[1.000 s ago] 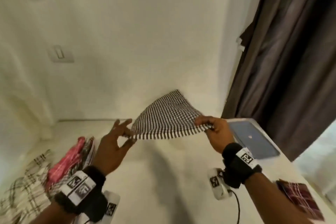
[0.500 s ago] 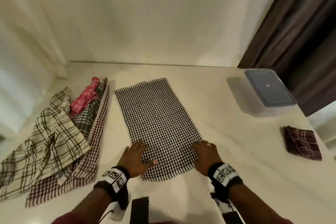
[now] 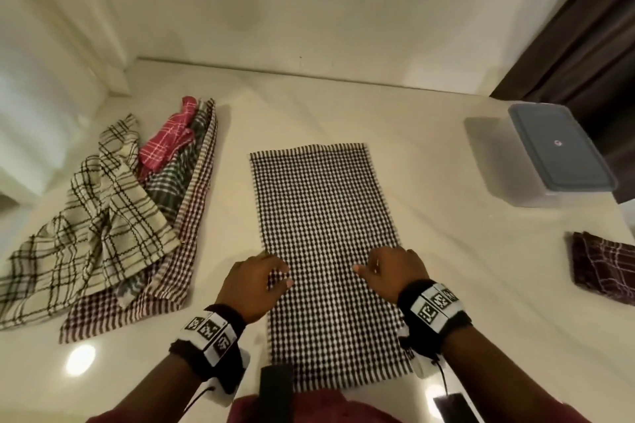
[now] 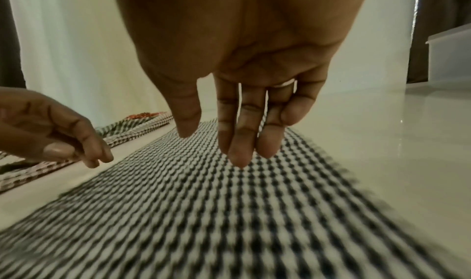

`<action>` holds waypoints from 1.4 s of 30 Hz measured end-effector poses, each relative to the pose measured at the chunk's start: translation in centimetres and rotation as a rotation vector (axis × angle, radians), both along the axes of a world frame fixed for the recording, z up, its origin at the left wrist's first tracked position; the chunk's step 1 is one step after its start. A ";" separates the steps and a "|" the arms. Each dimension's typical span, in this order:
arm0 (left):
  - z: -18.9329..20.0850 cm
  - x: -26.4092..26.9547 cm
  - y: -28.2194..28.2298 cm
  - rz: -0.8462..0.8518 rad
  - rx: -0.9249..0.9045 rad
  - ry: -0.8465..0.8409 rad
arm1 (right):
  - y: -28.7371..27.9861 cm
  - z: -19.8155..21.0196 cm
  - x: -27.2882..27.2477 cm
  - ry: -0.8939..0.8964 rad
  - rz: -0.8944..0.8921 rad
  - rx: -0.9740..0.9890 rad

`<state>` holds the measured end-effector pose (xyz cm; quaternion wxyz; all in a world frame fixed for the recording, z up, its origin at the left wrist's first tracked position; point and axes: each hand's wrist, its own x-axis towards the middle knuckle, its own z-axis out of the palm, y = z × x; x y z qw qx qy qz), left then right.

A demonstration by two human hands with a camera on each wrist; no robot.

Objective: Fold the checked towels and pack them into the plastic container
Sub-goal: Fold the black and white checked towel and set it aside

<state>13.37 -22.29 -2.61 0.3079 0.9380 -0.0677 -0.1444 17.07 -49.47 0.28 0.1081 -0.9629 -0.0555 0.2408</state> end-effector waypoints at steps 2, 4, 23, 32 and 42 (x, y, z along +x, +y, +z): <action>-0.4 2.2 0.5 0.056 0.013 -0.040 | 1.0 -0.3 3.0 -0.063 0.009 0.105; -0.8 4.8 0.8 0.085 0.049 0.002 | 2.1 -1.2 6.2 -0.082 0.052 0.197; -2.8 22.0 -7.6 -0.215 0.293 0.066 | -7.0 -5.8 18.4 0.121 0.078 0.035; -1.1 28.7 -4.8 -0.495 0.697 0.227 | 7.4 -4.7 24.7 0.021 0.441 0.037; -2.8 28.8 -4.8 -0.458 0.748 0.295 | 3.2 -7.4 24.6 0.051 0.377 -0.037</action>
